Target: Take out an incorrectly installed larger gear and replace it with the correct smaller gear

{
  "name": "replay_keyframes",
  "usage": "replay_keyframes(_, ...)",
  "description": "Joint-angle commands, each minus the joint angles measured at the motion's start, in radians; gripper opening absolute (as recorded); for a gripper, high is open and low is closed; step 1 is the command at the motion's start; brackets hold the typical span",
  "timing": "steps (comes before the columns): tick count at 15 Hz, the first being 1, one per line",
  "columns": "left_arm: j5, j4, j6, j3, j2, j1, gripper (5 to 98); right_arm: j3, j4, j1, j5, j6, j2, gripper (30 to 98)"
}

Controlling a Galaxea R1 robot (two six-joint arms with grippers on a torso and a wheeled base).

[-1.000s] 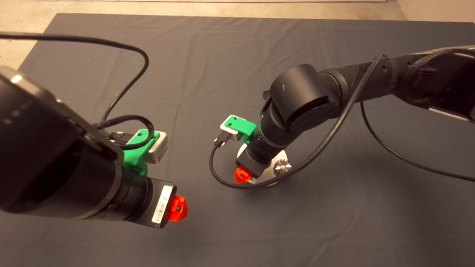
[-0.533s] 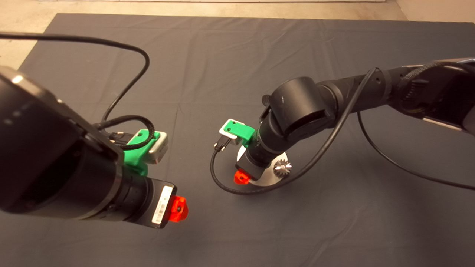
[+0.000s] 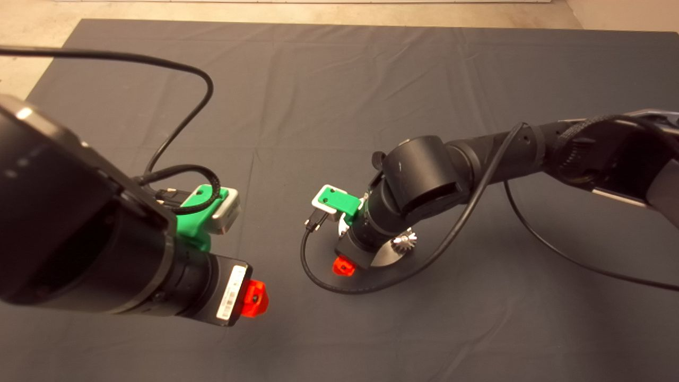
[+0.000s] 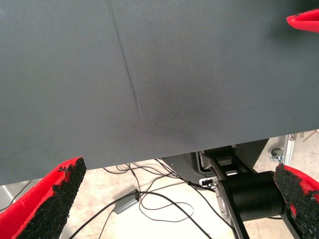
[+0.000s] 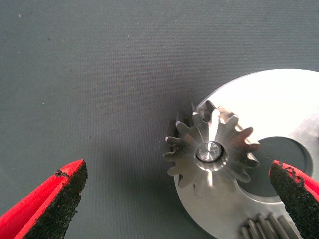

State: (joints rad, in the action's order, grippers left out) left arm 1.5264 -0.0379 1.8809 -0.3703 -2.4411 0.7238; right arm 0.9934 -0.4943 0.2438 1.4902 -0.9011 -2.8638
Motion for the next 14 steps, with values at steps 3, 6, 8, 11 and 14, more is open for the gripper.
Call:
replay_keyframes(3, 0.132, 0.013, 0.006, 0.015, -0.003, 0.020, 97.8, -0.006, -0.073, 0.019, -0.001, 0.005, 0.004, 96.9)
replay_keyframes(6, 0.132, 0.013, 0.006, 0.015, -0.003, 0.020, 97.8, -0.001, -0.093, 0.012, 0.001, 0.005, 0.004, 96.9)
replay_keyframes(8, 0.132, 0.013, 0.007, 0.016, -0.003, 0.020, 97.8, 0.000, -0.122, -0.003, 0.004, 0.005, 0.004, 96.9)
replay_keyframes(11, 0.132, 0.013, 0.006, 0.016, -0.003, 0.020, 97.8, 0.001, -0.139, -0.016, 0.005, 0.005, 0.002, 96.9)
replay_keyframes(14, 0.132, 0.013, 0.007, 0.016, -0.003, 0.020, 97.8, 0.002, -0.159, -0.027, 0.008, 0.005, 0.005, 96.9)
